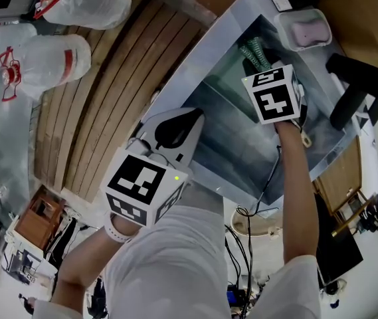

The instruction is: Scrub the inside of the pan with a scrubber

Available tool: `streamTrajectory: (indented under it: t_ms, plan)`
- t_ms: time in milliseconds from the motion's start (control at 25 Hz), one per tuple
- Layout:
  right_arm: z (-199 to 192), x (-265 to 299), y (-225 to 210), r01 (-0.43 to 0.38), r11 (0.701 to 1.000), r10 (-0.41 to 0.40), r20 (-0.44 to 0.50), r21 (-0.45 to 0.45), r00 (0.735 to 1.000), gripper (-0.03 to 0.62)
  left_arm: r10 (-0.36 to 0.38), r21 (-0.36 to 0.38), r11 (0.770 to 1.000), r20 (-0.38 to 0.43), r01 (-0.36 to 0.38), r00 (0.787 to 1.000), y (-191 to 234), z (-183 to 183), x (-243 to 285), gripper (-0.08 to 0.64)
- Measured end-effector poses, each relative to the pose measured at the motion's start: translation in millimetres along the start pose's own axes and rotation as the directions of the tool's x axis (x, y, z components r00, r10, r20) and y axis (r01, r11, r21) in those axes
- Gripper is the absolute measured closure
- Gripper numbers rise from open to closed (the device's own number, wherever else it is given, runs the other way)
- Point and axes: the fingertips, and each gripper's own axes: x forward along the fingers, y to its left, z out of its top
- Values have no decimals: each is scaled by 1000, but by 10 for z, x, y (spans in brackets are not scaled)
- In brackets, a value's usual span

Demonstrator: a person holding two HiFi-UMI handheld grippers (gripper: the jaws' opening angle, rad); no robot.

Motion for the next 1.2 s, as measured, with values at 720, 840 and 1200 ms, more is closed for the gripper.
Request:
streamTrajectory:
  t_ms: [720, 840, 1200]
  plan:
    - [-113, -4, 616, -189, 959, 164, -130, -212, 978, 445, -25, 8, 1000, -18, 25, 1000, -42, -4, 79, 554]
    - [-138, -40, 756, -243, 949, 220, -132, -201, 967, 446, -21, 12, 1000, -18, 21, 1000, -17, -2, 60, 554]
    - [-202, -108, 1035, -399, 902, 386, -107, -166, 916, 448, -20, 13, 1000, -14, 20, 1000, -30, -44, 10, 554]
